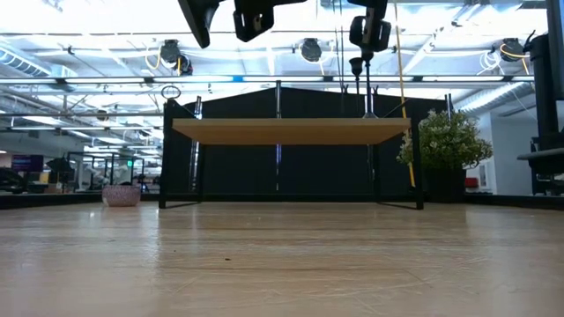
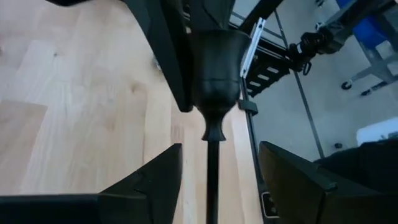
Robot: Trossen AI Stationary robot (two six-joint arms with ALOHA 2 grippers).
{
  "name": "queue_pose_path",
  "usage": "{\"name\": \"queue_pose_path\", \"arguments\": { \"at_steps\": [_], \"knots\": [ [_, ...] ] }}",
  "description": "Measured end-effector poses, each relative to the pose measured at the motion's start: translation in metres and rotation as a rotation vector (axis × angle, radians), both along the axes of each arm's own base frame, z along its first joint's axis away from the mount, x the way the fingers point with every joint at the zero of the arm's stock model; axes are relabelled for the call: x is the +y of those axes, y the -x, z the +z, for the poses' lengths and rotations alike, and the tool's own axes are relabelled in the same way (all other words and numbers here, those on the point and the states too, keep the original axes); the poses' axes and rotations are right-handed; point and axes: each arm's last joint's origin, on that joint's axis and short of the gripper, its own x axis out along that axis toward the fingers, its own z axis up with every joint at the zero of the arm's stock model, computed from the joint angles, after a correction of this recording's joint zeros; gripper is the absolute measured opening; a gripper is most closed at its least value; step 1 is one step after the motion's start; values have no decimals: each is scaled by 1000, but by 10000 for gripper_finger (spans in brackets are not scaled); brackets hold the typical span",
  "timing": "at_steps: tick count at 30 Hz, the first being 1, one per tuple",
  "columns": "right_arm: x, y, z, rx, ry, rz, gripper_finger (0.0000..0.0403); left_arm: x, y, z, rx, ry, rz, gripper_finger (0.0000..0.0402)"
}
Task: Pick & Place candle stick holders
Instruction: Put the black candle holder on the shelf
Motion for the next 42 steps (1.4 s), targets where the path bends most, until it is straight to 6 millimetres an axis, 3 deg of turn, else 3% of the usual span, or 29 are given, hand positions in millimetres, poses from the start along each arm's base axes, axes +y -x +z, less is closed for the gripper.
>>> {"name": "queue_pose_path", "arguments": {
  "at_steps": [12,25,34,39,42],
  "knots": [
    [0,0,1,-13,7,9,10,8,-3,3,-33,25,-7,16],
    [1,0,2,-4,-24,17,78,11,-1,0,5,42,-25,14],
    [0,1,1,9,-27,20,122,9,11,-12,182,-1,-2,14],
    [1,7,-2,73,-34,42,127,14,26,-12,277,-105,99,14],
    [0,13,-4,131,-27,39,116,19,31,-2,237,-160,162,14]
  ]
}}
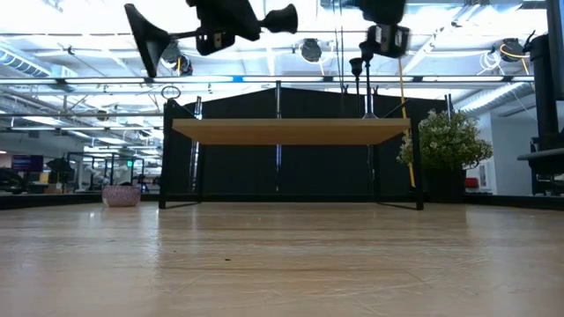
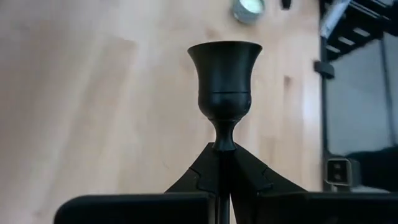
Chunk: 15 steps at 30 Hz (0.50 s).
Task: Pick & Place candle stick holders
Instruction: Put the black candle holder on the shelf
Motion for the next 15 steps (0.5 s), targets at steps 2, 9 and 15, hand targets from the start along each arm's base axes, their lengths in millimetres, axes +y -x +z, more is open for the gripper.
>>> {"name": "queue_pose_path", "arguments": {
  "at_steps": [2,9,15],
  "knots": [
    [1,3,-1,26,6,5,102,5,4,8,-41,-30,21,14],
    [10,24,1,89,123,-16,8,33,6,46,-334,-221,159,14],
    [16,49,9,130,237,-143,2,71,-2,74,-630,-319,202,14]
  ]
}}
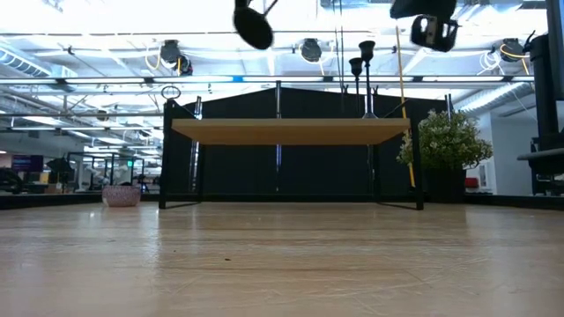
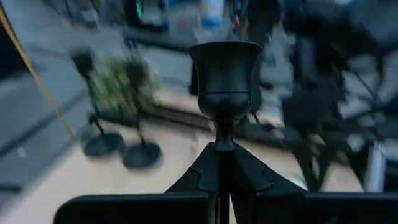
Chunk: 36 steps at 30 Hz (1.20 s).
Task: Pick & Place candle stick holders
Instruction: Put the black candle holder on the shelf
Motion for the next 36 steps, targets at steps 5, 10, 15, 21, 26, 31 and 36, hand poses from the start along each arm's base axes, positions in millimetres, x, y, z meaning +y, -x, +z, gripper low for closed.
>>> {"name": "queue_pose_path", "arguments": {
  "at_steps": [5,10,15,21,26,31,36],
  "knots": [
    [5,18,11,-48,57,-58,1,34,-10,8,-177,-58,-24,14],
    [8,31,17,-71,91,-112,1,60,-28,2,-338,-116,-50,14],
    [10,39,18,-58,84,-151,0,84,-51,-23,-411,-119,-70,14],
    [13,41,17,-39,48,-168,0,113,-66,-55,-422,-106,-39,14],
    [13,41,17,-40,44,-179,0,132,-72,-75,-417,-98,-22,14],
    [12,41,16,-35,51,-209,0,144,-75,-88,-433,-112,-18,14],
    [10,43,13,2,29,-242,0,147,-79,-98,-415,-140,-18,14]
  ]
}}
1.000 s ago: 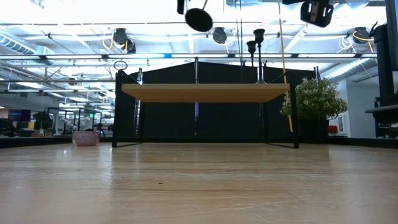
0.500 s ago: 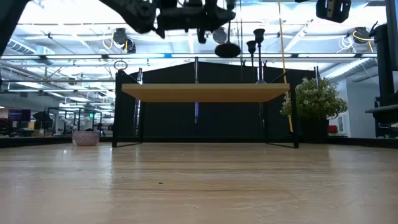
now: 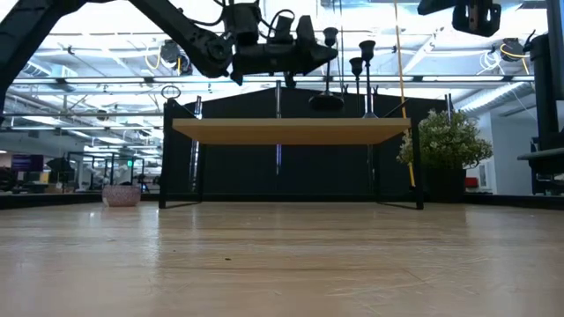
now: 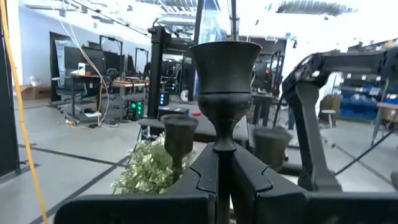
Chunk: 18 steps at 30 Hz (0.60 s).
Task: Pick & Place candle stick holders
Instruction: Put the black candle holder on the shelf
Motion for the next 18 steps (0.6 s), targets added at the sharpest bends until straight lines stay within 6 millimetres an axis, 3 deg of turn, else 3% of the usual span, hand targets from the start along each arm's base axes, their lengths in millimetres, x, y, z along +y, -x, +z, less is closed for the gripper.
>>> {"name": "queue_pose_path", "arguments": {
  "at_steps": [18],
  "knots": [
    [-9,-3,0,-4,-10,-51,0,2,-8,-19,53,-53,141,14]
  ]
}}
